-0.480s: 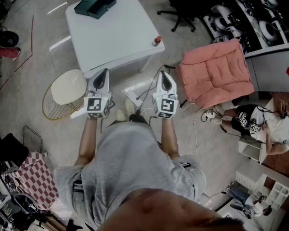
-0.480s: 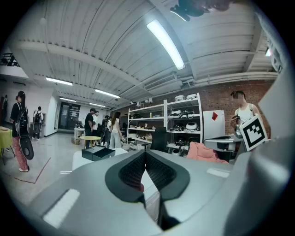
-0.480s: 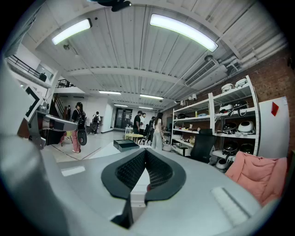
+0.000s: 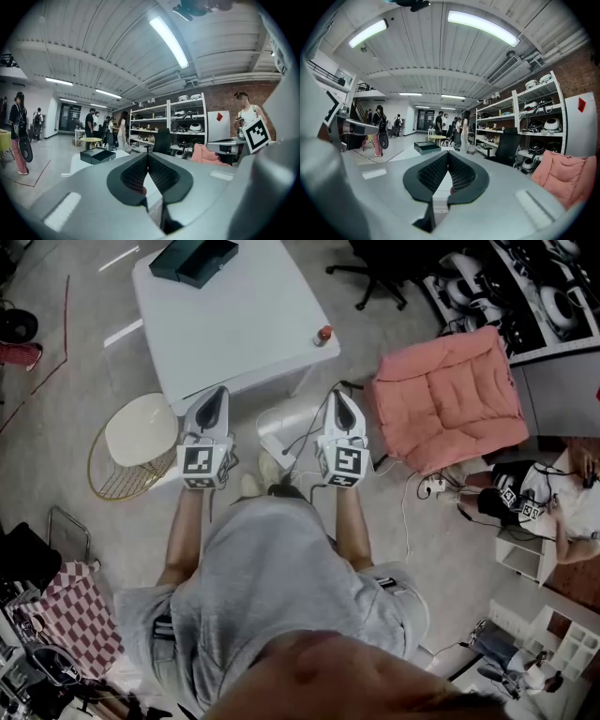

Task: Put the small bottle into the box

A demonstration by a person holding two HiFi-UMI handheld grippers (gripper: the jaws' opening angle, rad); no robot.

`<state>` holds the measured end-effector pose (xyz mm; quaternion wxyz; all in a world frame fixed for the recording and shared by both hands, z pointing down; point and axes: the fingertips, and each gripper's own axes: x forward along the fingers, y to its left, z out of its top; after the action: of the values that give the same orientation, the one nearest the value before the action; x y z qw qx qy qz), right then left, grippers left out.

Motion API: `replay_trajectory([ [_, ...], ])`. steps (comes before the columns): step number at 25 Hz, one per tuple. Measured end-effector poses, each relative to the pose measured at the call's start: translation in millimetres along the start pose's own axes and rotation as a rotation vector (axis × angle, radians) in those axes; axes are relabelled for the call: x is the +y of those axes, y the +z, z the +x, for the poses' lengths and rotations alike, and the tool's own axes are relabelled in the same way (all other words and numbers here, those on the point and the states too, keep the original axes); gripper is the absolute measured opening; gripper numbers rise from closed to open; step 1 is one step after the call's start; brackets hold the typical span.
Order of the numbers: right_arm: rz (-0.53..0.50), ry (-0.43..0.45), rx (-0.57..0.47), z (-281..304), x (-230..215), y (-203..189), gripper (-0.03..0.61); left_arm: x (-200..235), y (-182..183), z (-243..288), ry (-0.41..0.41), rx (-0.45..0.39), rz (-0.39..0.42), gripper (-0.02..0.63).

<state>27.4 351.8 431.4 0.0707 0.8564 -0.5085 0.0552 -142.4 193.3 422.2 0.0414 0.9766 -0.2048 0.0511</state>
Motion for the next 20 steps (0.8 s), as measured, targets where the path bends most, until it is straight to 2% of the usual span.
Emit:
replay_trajectory([
  [13,0.015,0.068,0.027,60,-53,-14,0.003,-17,7,71,0.052,0.010,0.017,0.011],
  [20,0.033,0.089,0.061,93,-62,-30,0.003,-16,-5,98,0.048,0.068,0.040,0.011],
])
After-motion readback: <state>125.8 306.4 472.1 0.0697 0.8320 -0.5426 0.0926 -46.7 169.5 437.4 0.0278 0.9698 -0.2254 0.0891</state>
